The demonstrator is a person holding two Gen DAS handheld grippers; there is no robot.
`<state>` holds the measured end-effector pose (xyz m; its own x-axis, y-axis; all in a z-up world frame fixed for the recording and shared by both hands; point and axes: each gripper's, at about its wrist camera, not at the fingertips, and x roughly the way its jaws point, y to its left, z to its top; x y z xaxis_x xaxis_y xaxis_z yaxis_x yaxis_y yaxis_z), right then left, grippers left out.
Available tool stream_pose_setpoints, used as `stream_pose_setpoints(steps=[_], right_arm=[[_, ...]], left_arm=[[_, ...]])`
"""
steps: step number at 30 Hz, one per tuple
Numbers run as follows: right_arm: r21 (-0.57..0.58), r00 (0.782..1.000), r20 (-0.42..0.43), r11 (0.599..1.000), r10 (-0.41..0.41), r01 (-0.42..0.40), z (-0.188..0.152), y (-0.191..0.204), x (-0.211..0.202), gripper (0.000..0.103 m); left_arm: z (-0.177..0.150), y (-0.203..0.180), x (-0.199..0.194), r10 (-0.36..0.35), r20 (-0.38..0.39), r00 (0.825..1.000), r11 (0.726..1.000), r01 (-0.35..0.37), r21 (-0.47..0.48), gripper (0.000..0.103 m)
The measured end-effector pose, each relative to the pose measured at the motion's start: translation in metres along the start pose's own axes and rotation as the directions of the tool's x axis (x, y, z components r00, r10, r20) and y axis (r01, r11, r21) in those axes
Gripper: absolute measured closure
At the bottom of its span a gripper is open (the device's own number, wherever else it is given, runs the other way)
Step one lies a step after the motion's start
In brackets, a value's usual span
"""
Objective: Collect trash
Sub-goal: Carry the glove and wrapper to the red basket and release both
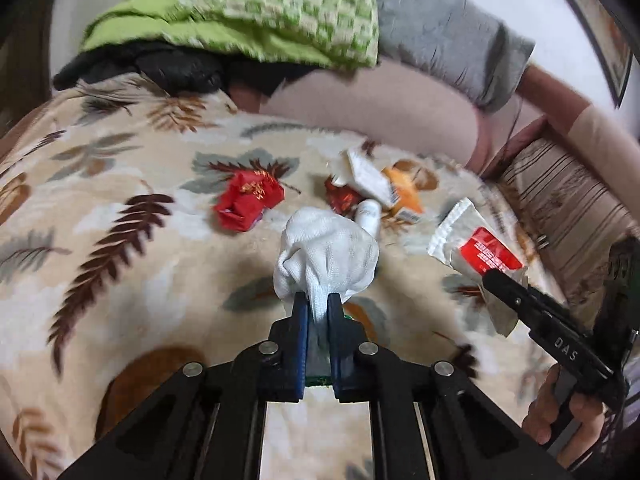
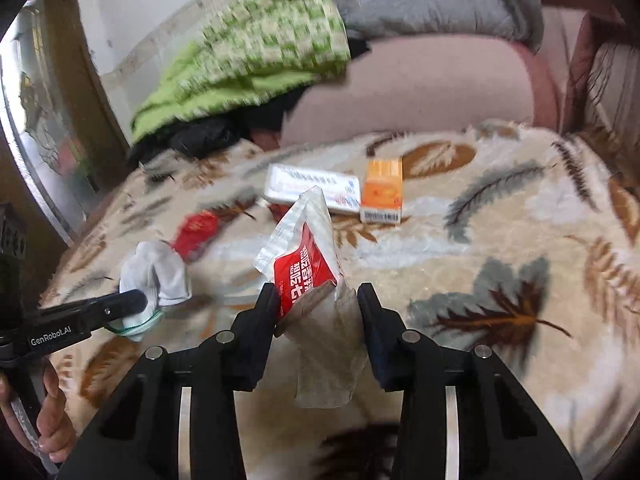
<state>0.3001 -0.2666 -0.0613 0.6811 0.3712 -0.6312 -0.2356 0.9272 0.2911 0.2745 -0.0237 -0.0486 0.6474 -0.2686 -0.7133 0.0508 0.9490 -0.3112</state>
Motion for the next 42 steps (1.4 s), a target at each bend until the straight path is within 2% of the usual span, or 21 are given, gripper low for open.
stream_pose_setpoints(steps=[3,5,9,11,15,18,20,23,25,27,30,35,42], right_arm=[[0.002,0.999,0.026,0.999,0.041,-0.041,-0.005,0.030,-0.056,0.063],[0.013,0.993,0.060,0.995,0.097,-0.098,-0.017,0.050,-0.103,0.063],[0.057,0.980,0.127,0.985,0.156,-0.164,-0.052,0.070,-0.186,0.063],[0.076,0.974,0.158,0.982,0.159,-0.173,-0.082,0.076,-0.224,0.063],[0.095,0.972,0.190,0.983,0.136,-0.156,-0.139,0.082,-0.270,0.063],[0.147,0.978,0.171,0.978,0.119,-0.145,-0.184,0.082,-0.287,0.063],[0.153,0.985,0.150,0.982,0.086,-0.109,-0.213,0.085,-0.291,0.063],[0.088,0.994,0.105,0.995,0.026,-0.035,-0.241,0.096,-0.288,0.063],[0.050,0.997,0.074,0.999,0.015,-0.019,-0.249,0.100,-0.281,0.063],[0.031,0.998,0.055,0.999,0.012,-0.014,-0.254,0.104,-0.277,0.063],[-0.003,0.999,0.043,1.000,0.004,-0.004,-0.264,0.110,-0.276,0.063],[-0.004,1.000,0.004,1.000,0.016,-0.016,-0.278,0.110,-0.276,0.063],[-0.012,0.999,-0.030,1.000,0.013,-0.013,-0.283,0.111,-0.274,0.062]], left_arm=[[-0.013,-0.005,-0.055,-0.072,0.037,0.997,0.997,0.073,-0.037,0.096],[-0.025,-0.008,-0.093,-0.125,0.068,0.990,0.991,0.128,-0.047,0.096],[-0.062,-0.011,-0.169,-0.209,0.131,0.969,0.975,0.217,-0.053,0.096],[-0.086,-0.014,-0.202,-0.213,0.153,0.965,0.974,0.221,-0.037,0.096],[-0.149,-0.024,-0.247,-0.168,0.193,0.967,0.986,0.164,0.040,0.096],[-0.194,-0.022,-0.253,-0.162,0.157,0.974,0.987,0.159,0.031,0.096],[-0.228,-0.022,-0.249,-0.132,0.121,0.984,0.991,0.129,0.029,0.096],[-0.261,-0.019,-0.238,-0.128,0.060,0.990,0.992,0.128,0.004,0.096],[-0.275,-0.018,-0.230,-0.112,0.016,0.994,0.994,0.112,-0.006,0.096],[-0.282,-0.018,-0.224,-0.097,-0.006,0.995,0.995,0.097,-0.006,0.096],[-0.287,-0.023,-0.226,-0.062,0.010,0.998,0.998,0.062,0.030,0.096],[-0.292,-0.028,-0.225,-0.062,-0.006,0.998,0.997,0.063,0.053,0.096],[-0.298,-0.024,-0.224,-0.062,-0.029,0.998,0.998,0.063,0.030,0.095]])
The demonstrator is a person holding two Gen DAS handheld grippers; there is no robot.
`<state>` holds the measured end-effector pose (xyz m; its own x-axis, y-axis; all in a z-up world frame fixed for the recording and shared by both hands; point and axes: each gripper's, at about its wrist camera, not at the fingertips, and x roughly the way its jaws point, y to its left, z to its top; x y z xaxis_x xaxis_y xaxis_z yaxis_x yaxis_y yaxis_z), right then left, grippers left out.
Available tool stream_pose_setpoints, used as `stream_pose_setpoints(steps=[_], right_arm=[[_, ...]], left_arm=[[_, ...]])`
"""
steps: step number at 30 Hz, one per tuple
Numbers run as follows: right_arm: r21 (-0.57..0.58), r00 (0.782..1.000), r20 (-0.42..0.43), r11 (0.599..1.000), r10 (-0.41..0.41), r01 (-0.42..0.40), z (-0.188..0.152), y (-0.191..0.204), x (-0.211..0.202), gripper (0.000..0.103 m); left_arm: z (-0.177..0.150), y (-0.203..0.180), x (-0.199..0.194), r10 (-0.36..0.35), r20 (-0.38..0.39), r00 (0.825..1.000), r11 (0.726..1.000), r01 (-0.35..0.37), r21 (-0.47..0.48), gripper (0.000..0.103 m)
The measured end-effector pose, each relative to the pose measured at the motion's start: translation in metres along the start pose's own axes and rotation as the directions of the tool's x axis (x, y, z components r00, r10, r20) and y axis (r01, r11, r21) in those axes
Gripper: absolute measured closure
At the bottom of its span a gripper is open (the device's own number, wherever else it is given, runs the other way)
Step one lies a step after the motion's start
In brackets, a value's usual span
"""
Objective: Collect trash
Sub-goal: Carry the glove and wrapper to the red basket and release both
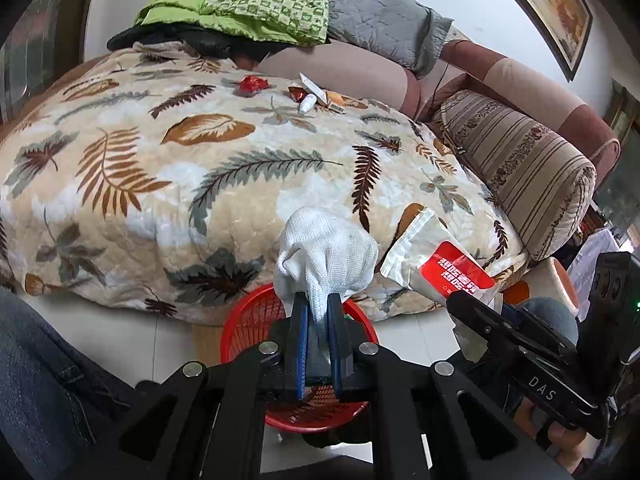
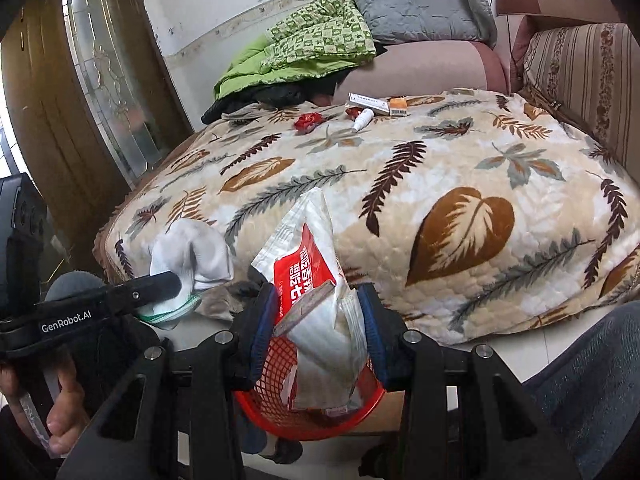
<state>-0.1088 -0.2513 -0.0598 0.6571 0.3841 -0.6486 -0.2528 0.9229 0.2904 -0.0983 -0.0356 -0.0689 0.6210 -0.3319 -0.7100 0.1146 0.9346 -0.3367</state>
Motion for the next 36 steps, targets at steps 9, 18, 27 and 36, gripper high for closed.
stream_pose_setpoints(steps=[9,18,27,36], right_arm=[[-0.001,1.000,-0.015,1.000,0.002,-0.002,-0.0008,0.0020,0.0042,0.062],[0.000,1.000,-0.011,1.000,0.003,-0.003,-0.0011,0.0018,0.0044,0.059],[0.000,1.000,-0.012,1.000,-0.002,0.002,-0.0028,0.0035,0.0059,0.059],[0.015,1.000,-0.019,1.000,-0.005,0.006,-0.0061,0.0009,0.0106,0.059]], left_arm=[[-0.0013,0.0002,0.0011,-0.004,-0.010,1.000,1.000,0.004,-0.004,0.095],[-0.0014,-0.0023,0.0020,0.002,-0.017,1.000,1.000,-0.002,0.006,0.095],[-0.0019,-0.0008,0.0029,0.001,-0.022,1.000,1.000,-0.001,0.001,0.095],[-0.0004,0.0043,0.0095,-0.008,-0.044,0.999,1.000,0.007,-0.019,0.091]])
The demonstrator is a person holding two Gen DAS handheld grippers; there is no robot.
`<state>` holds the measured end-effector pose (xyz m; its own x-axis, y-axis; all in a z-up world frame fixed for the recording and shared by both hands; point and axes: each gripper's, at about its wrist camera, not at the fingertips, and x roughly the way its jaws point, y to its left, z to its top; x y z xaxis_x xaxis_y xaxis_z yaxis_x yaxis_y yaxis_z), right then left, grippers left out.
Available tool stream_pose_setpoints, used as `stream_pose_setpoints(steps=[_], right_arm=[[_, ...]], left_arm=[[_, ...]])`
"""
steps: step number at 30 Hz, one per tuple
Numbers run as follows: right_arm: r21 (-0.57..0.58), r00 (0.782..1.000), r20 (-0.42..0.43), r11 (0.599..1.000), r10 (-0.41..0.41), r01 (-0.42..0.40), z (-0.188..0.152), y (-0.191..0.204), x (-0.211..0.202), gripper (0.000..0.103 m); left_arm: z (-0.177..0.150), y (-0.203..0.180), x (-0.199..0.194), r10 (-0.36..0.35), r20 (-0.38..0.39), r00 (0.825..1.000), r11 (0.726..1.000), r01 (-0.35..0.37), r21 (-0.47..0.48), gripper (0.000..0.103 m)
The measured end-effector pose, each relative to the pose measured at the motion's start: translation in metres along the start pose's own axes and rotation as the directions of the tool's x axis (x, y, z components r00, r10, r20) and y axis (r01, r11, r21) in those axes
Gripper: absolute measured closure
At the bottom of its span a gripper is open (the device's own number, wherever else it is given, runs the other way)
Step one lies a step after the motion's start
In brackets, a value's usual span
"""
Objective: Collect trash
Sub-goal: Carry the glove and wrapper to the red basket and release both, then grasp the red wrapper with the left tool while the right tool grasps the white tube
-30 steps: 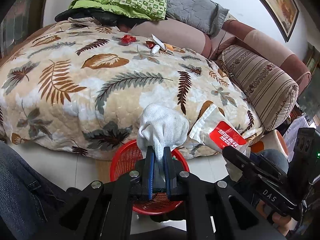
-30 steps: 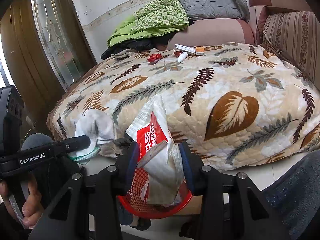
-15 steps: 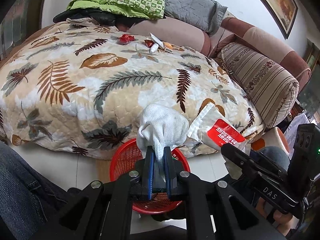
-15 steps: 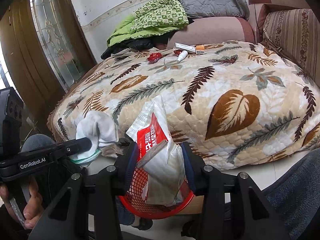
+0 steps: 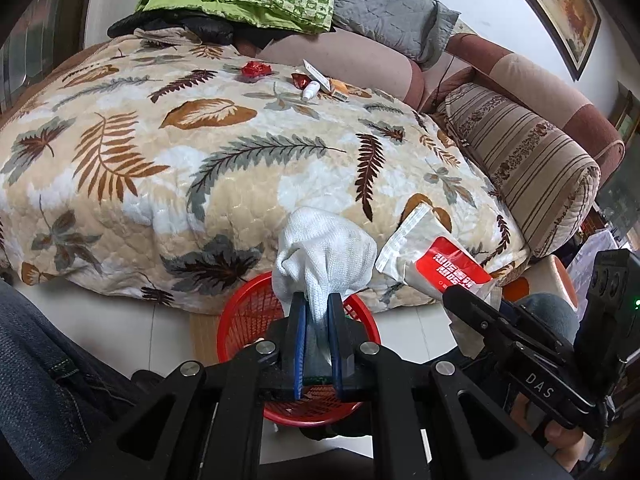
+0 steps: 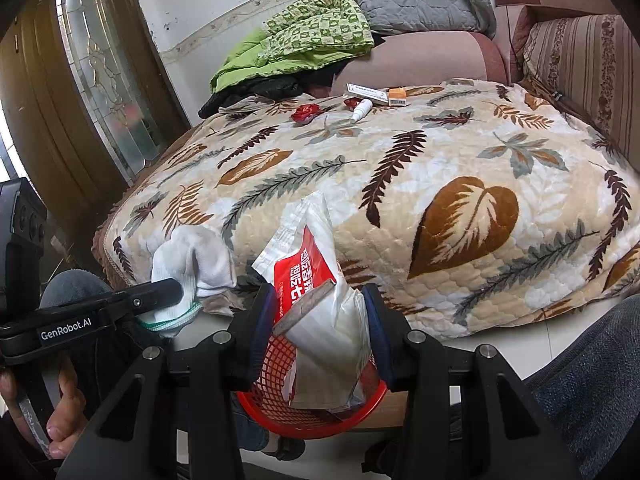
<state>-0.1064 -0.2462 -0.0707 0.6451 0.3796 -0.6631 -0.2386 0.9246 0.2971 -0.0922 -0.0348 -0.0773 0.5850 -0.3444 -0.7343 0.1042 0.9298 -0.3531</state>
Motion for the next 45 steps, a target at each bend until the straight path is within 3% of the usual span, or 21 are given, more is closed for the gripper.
stream_pose_setpoints(steps=[2,4,7,13,15,21,26,31,33,37,45], right_arm=[[0.008,1.000,-0.008,1.000,0.012,-0.012,0.000,-0.002,0.002,0.055],[0.015,1.000,-0.008,1.000,0.012,-0.012,0.002,-0.004,0.002,0.042],[0.019,1.000,0.008,1.000,0.013,-0.013,0.002,-0.004,-0.002,0.040],[0.020,1.000,0.028,1.000,0.013,-0.013,0.005,-0.003,-0.008,0.040],[0.019,0.999,0.029,0.999,0.029,-0.029,0.012,-0.002,-0.010,0.036],[-0.076,0.992,0.128,0.997,0.002,0.008,0.059,0.012,-0.025,0.030],[-0.128,0.974,0.225,0.991,-0.008,0.037,0.117,0.017,-0.025,0.023],[-0.138,0.951,0.306,0.986,-0.051,0.097,0.171,0.009,0.003,0.021],[-0.121,0.952,0.305,0.990,-0.029,0.069,0.188,0.002,0.015,0.021],[-0.088,0.962,0.272,0.995,-0.020,0.045,0.222,-0.015,0.049,0.021],[-0.078,0.981,0.190,0.995,-0.040,0.056,0.275,-0.048,0.123,0.021]], left_arm=[[0.001,0.002,0.003,0.004,-0.010,1.000,1.000,-0.004,-0.008,0.080],[0.000,0.003,0.005,0.008,-0.023,1.000,1.000,-0.008,-0.016,0.075],[0.000,0.003,0.004,0.014,-0.015,1.000,1.000,-0.014,-0.012,0.074],[0.002,-0.004,-0.006,0.042,0.030,0.999,0.999,-0.043,0.032,0.059],[0.007,-0.007,-0.012,0.059,0.051,0.997,0.997,-0.061,0.048,0.043],[0.052,-0.014,-0.041,0.054,0.164,0.985,0.993,-0.070,0.090,0.021],[0.100,-0.020,-0.050,0.023,0.230,0.973,0.994,-0.046,0.095,0.018],[0.143,-0.026,-0.040,0.048,0.296,0.954,0.987,-0.091,0.134,0.018],[0.162,-0.025,-0.028,0.062,0.299,0.952,0.984,-0.109,0.144,0.017],[0.195,-0.012,0.005,0.044,0.237,0.970,0.991,-0.072,0.111,0.017],[0.255,0.024,0.081,0.128,0.175,0.976,0.990,-0.137,0.041,0.017]])
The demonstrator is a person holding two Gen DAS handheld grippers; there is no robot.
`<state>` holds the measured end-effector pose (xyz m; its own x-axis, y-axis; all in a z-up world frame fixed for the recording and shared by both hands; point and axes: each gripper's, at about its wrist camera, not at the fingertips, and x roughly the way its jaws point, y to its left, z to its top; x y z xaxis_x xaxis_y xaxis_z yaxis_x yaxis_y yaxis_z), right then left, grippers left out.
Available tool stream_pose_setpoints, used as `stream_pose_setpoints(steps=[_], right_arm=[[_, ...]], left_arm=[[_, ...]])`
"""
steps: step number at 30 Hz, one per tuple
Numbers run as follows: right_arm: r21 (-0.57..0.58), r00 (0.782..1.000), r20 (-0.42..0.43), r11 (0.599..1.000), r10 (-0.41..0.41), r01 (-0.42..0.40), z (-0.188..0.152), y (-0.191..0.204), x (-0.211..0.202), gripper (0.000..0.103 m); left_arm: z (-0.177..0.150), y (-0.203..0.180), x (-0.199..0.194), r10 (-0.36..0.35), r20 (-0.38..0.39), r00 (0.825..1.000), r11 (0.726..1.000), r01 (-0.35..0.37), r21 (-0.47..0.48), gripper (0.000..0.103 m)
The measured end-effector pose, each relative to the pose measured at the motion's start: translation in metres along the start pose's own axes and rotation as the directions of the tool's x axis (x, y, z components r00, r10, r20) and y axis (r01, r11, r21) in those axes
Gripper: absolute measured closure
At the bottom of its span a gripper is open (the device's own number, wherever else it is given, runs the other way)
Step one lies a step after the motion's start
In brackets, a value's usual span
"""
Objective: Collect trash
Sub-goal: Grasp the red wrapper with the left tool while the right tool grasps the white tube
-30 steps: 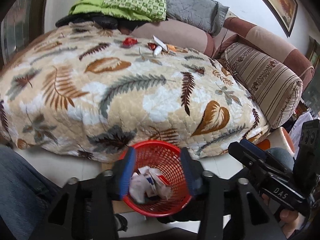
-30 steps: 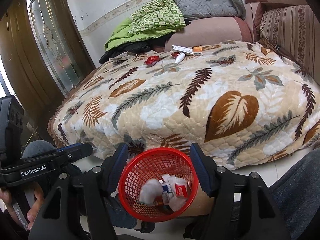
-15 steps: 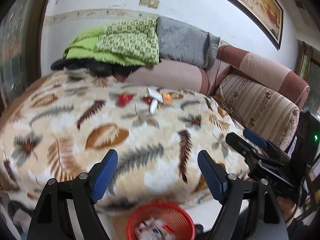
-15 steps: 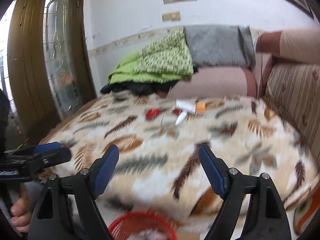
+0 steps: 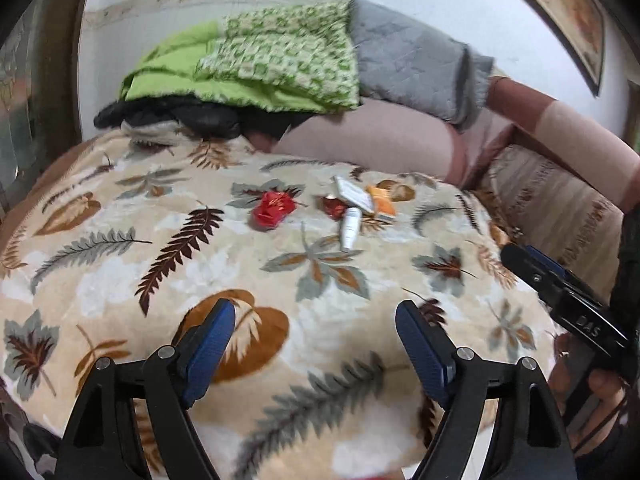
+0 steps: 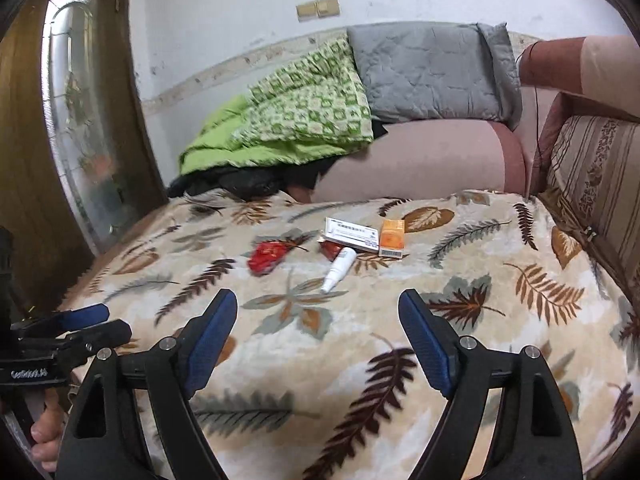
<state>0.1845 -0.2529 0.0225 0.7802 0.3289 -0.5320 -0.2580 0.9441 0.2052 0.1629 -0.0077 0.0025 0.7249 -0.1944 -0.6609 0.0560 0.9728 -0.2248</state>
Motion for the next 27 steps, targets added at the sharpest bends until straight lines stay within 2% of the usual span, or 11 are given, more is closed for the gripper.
stream_pose_setpoints(steps=[9,12,15,20,22,24,26,27], right_arm=[[0.047,0.992,-0.118,0.998,0.053,-0.048,-0.002,-0.028,0.106,0.021],[0.070,0.987,-0.146,0.996,0.071,-0.061,-0.004,-0.031,0.141,0.021],[0.092,0.983,-0.165,0.994,0.075,-0.061,-0.006,-0.034,0.174,0.021],[0.142,0.975,-0.203,0.988,0.089,-0.061,-0.005,-0.042,0.228,0.021],[0.165,0.969,-0.227,0.984,0.103,-0.066,-0.004,-0.045,0.246,0.022],[0.167,0.965,-0.249,0.985,0.089,-0.047,-0.002,-0.046,0.262,0.025],[0.170,0.958,-0.276,0.985,0.082,-0.035,-0.001,-0.047,0.277,0.030],[0.175,0.955,-0.286,0.984,0.080,-0.030,-0.001,-0.047,0.284,0.035]], left_arm=[[0.038,0.040,0.110,0.019,-0.102,0.995,0.995,-0.029,-0.097,0.018],[0.047,0.047,0.145,-0.025,-0.114,0.993,0.988,0.007,-0.157,0.018],[0.055,0.052,0.177,-0.038,-0.128,0.991,0.981,0.012,-0.193,0.018],[0.072,0.066,0.215,-0.027,-0.123,0.992,0.974,-0.002,-0.226,0.019],[0.078,0.077,0.228,-0.066,-0.122,0.990,0.960,0.029,-0.279,0.025],[0.081,0.088,0.239,-0.094,-0.127,0.987,0.943,0.048,-0.330,0.041],[0.082,0.097,0.249,-0.137,-0.126,0.983,0.923,0.080,-0.377,0.047],[0.082,0.098,0.253,-0.140,-0.134,0.981,0.923,0.080,-0.375,0.050]])
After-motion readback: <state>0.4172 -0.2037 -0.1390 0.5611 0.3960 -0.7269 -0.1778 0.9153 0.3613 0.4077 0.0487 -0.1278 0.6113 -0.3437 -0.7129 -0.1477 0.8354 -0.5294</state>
